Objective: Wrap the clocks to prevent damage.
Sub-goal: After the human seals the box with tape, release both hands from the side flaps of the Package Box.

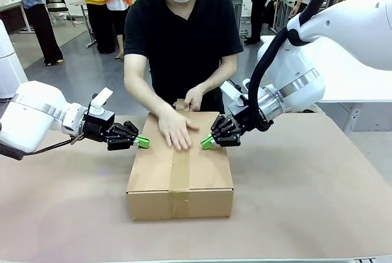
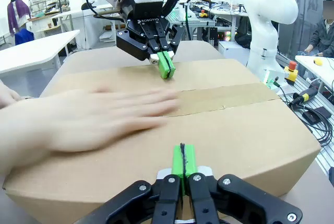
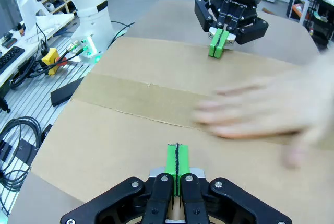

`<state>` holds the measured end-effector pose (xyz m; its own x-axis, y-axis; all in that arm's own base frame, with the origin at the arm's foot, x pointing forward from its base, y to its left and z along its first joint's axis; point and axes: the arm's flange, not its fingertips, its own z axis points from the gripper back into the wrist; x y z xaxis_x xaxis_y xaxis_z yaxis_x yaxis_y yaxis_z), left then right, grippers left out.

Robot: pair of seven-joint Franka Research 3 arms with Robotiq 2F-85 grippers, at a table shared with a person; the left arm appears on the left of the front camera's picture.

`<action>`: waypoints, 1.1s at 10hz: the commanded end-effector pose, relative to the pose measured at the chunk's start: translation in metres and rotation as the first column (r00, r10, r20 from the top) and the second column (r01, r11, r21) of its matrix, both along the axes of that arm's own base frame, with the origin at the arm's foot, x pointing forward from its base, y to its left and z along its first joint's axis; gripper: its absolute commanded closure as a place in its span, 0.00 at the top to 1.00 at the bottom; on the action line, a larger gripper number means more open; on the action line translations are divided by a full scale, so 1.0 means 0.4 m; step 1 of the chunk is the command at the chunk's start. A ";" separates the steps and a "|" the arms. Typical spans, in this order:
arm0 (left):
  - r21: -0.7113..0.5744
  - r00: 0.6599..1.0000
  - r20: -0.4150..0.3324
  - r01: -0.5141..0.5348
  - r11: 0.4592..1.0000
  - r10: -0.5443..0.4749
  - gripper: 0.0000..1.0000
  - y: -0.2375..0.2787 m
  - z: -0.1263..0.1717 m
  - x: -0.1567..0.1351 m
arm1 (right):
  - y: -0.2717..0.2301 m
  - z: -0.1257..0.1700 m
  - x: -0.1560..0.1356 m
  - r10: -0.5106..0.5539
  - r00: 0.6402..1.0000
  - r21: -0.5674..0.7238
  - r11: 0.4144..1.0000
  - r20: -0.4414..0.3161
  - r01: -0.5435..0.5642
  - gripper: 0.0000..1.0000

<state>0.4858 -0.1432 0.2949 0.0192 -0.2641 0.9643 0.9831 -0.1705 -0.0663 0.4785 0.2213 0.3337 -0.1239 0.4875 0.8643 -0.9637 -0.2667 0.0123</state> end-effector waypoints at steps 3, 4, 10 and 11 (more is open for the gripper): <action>0.007 1.000 0.001 -0.002 1.000 0.002 0.01 -0.004 -0.004 -0.001 | 0.000 -0.008 -0.001 -0.010 1.000 0.001 1.000 -0.006 0.010 0.01; 0.007 1.000 0.001 -0.002 1.000 0.002 0.01 -0.004 -0.004 -0.001 | 0.000 -0.008 -0.001 -0.010 1.000 0.001 1.000 -0.006 0.010 0.01; 0.007 1.000 0.001 -0.002 1.000 0.002 0.01 -0.004 -0.004 -0.001 | 0.000 -0.008 -0.001 -0.010 1.000 0.001 1.000 -0.006 0.010 0.01; 0.007 1.000 0.001 -0.002 1.000 0.002 0.01 -0.004 -0.004 -0.001 | 0.000 -0.008 -0.001 -0.010 1.000 0.001 1.000 -0.006 0.010 0.01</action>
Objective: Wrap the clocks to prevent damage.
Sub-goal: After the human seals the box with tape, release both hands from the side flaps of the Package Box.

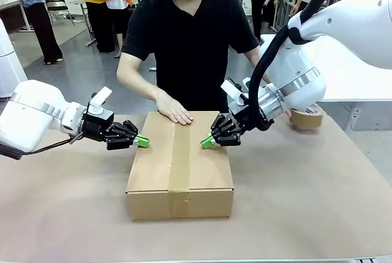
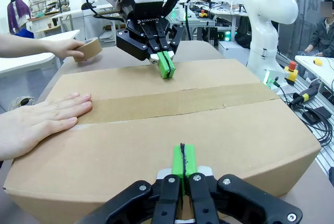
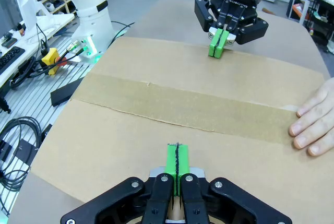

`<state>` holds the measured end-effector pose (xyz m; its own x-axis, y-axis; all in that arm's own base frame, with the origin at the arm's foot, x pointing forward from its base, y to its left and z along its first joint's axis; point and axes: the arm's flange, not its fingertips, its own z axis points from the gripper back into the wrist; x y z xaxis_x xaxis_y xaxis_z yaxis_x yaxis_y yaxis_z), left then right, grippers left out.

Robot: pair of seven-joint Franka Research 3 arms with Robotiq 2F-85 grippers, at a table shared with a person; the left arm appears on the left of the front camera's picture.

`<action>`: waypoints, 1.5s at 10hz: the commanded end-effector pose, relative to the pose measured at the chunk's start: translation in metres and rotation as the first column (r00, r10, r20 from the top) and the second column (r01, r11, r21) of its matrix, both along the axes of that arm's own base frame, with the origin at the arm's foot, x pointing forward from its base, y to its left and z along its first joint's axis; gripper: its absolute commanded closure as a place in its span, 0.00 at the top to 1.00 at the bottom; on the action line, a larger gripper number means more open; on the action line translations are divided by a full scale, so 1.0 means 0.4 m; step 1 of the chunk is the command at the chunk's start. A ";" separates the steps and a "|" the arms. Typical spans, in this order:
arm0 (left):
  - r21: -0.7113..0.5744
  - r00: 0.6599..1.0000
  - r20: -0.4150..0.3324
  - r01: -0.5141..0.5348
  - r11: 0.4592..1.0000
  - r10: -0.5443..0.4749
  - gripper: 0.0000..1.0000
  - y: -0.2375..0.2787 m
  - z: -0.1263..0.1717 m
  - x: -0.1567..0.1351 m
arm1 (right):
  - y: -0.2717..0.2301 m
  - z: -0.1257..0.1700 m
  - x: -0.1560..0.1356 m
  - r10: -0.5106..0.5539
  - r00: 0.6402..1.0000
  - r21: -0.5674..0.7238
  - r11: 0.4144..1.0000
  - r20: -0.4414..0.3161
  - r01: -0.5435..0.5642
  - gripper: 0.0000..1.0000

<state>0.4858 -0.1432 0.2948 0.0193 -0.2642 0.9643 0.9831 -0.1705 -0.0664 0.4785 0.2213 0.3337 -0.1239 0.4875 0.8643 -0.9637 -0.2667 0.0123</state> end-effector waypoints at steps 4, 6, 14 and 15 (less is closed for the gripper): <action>0.007 1.000 0.001 -0.002 1.000 0.002 0.01 -0.004 -0.004 -0.001 | 0.000 -0.008 -0.001 -0.010 1.000 0.001 1.000 -0.006 0.010 0.01; 0.007 1.000 0.001 -0.002 1.000 0.002 0.01 -0.004 -0.004 -0.001 | 0.000 -0.008 -0.001 -0.010 1.000 0.001 1.000 -0.006 0.010 0.01; 0.202 0.991 0.122 -0.074 0.977 0.050 0.01 0.166 0.531 -0.109 | -0.225 0.540 -0.117 -0.117 0.992 -0.207 0.971 0.039 0.123 0.01; 0.235 0.989 0.132 -0.094 0.967 0.065 0.01 0.195 0.598 -0.113 | -0.253 0.594 -0.140 -0.167 0.984 -0.232 0.957 0.054 0.175 0.01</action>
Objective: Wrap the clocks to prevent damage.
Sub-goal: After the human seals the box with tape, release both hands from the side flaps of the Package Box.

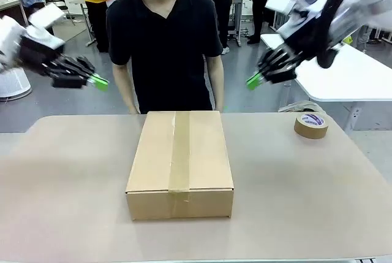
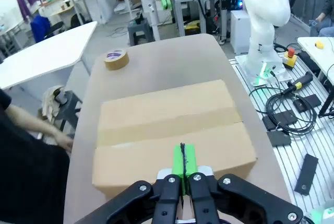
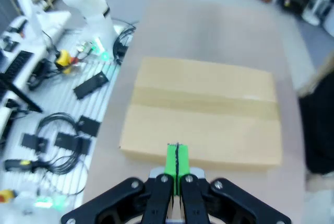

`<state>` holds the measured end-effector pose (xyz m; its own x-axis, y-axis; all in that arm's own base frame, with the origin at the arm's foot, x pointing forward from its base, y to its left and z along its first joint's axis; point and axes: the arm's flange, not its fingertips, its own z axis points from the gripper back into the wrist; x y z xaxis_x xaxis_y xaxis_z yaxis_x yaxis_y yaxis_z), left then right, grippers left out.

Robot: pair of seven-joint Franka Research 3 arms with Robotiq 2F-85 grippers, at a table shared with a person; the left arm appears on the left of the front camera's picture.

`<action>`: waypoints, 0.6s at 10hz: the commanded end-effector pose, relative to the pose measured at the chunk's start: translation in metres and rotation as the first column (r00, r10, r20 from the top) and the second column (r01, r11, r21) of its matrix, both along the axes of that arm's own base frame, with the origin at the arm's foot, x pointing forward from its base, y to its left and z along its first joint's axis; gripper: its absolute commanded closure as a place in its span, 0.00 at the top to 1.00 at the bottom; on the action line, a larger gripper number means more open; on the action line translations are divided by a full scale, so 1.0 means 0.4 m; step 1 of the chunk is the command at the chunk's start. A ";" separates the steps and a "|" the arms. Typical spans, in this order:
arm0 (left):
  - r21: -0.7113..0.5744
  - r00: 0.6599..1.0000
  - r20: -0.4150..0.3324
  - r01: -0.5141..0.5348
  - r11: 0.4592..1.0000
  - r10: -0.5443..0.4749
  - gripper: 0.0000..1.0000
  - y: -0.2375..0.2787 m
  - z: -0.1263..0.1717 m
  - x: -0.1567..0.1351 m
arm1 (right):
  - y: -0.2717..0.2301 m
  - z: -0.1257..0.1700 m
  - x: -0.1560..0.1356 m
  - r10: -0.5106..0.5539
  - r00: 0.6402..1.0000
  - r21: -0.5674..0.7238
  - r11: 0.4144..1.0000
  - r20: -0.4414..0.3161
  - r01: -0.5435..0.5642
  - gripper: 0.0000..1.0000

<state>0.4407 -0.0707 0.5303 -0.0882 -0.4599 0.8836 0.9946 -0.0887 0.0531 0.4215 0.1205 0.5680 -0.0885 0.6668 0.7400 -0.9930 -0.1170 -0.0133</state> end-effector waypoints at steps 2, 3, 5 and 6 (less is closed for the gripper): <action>0.070 0.997 0.003 -0.076 0.995 0.076 0.01 0.074 0.055 -0.058 | -0.042 0.044 -0.027 -0.074 0.997 -0.063 0.995 -0.031 0.072 0.01; 0.085 0.995 0.007 -0.096 0.992 0.096 0.01 0.085 0.061 -0.036 | -0.046 0.029 -0.012 -0.071 0.997 -0.038 0.997 -0.036 0.069 0.01; 0.050 0.998 0.016 -0.054 0.997 0.054 0.01 0.067 0.075 -0.040 | -0.052 0.064 -0.034 -0.064 0.998 -0.046 0.997 -0.003 0.064 0.01; 0.050 0.998 0.016 -0.054 0.997 0.054 0.01 0.067 0.075 -0.040 | -0.052 0.064 -0.034 -0.064 0.998 -0.046 0.997 -0.003 0.064 0.01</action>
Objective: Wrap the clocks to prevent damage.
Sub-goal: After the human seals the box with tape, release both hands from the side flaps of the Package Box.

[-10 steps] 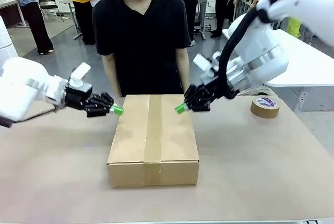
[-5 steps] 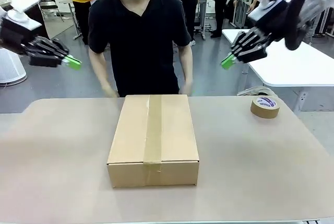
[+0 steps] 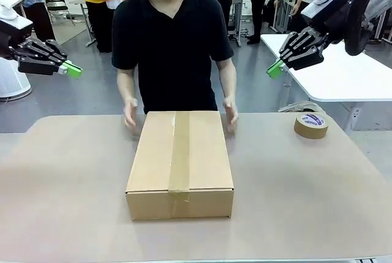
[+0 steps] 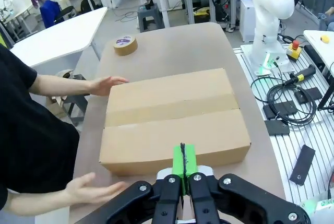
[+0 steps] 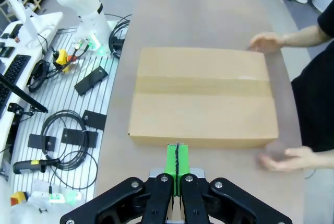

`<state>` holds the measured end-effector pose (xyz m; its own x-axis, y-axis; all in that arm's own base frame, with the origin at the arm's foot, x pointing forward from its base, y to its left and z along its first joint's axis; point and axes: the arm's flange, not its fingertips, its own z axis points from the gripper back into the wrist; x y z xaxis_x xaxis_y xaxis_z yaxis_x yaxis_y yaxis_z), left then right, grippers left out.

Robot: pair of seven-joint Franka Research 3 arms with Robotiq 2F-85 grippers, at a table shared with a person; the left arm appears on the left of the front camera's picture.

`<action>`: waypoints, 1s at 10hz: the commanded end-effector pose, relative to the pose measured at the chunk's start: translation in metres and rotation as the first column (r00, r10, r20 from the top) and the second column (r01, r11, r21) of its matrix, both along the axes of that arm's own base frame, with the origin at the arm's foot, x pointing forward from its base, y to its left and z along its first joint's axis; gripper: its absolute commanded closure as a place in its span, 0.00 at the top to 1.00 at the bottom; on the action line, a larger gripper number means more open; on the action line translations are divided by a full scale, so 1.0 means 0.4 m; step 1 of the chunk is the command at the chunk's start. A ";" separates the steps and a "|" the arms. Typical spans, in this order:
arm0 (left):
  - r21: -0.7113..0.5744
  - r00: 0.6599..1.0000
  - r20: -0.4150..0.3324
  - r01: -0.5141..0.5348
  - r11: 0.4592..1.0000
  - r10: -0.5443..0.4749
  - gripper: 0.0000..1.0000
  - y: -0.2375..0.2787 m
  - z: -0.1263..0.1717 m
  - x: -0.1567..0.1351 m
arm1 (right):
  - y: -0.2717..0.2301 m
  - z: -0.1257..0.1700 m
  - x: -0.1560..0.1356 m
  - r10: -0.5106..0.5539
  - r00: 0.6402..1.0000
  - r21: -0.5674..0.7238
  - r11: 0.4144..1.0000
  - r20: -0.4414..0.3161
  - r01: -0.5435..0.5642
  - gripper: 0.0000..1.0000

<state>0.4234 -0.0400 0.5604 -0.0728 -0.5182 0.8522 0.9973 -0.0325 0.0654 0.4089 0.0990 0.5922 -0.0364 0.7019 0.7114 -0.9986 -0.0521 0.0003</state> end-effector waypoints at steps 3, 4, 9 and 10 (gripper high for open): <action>-0.011 1.000 -0.001 0.006 1.000 -0.006 0.01 -0.010 -0.001 0.003 | 0.002 0.004 -0.003 0.001 1.000 -0.003 1.000 0.006 -0.001 0.01; -0.011 1.000 -0.001 0.006 1.000 -0.006 0.01 -0.010 -0.001 0.003 | 0.002 0.004 -0.003 0.001 1.000 -0.003 1.000 0.006 -0.001 0.01; -0.011 1.000 -0.001 0.006 1.000 -0.006 0.01 -0.010 -0.001 0.003 | 0.002 0.004 -0.003 0.001 1.000 -0.003 1.000 0.006 -0.001 0.01; -0.011 1.000 -0.001 0.006 1.000 -0.006 0.01 -0.010 -0.001 0.003 | 0.002 0.004 -0.003 0.001 1.000 -0.003 1.000 0.006 -0.001 0.01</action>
<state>0.4236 -0.0427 0.5596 -0.0746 -0.5176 0.8524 0.9972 -0.0389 0.0636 0.4086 0.0994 0.5925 -0.0378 0.7013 0.7118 -0.9986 -0.0534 -0.0004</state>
